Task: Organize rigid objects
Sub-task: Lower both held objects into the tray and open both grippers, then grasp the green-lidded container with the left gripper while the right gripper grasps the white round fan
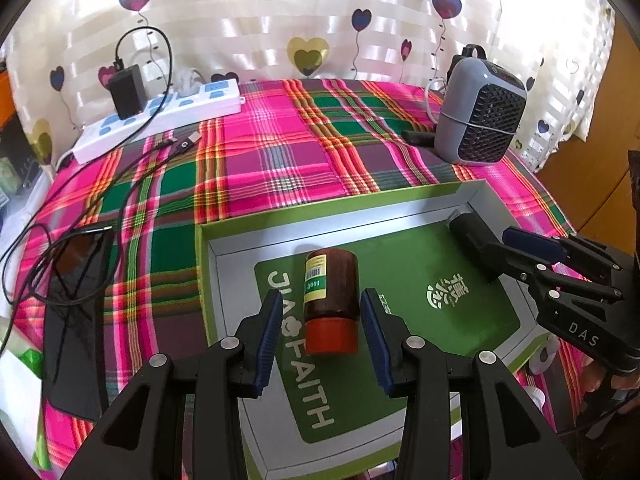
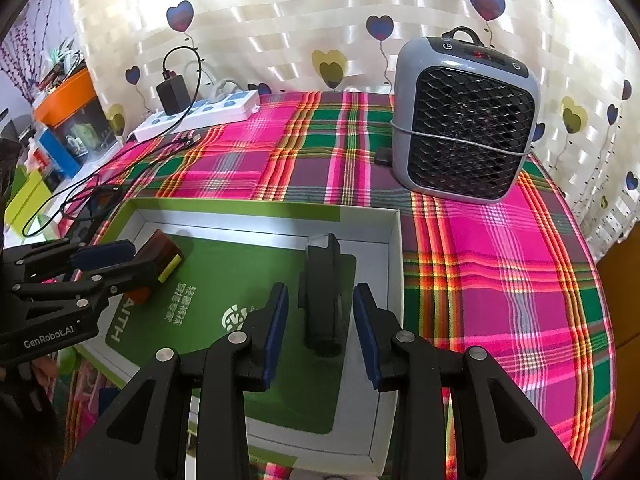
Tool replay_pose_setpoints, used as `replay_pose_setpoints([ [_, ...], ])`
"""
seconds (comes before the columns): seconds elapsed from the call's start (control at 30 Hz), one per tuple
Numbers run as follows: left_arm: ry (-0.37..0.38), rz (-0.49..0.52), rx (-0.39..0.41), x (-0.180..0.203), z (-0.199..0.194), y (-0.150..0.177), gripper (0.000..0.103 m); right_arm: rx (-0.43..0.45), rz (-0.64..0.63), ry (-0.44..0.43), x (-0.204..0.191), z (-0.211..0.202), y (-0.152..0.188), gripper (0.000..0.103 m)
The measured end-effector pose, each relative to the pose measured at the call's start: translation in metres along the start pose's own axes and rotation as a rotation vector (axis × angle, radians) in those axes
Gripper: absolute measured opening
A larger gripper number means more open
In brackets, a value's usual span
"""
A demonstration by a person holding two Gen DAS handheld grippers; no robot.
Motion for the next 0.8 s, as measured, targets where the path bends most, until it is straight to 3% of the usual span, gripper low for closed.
replay_pose_setpoints([
  [0.8, 0.031, -0.058, 0.150, -0.005, -0.071, 0.031, 0.039, 0.065, 0.074, -0.010, 0.021, -0.049, 0.031, 0.035],
])
Point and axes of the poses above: each gripper's, at about its wrist camera, not at the fingertips, and z roughly the way its jaws point, x to its right, y to its underside, the point moved 9 cm from there along z, roughly the way its jaws point, and after that the axes turned 10 degrees about y, right-handed, at the moved point
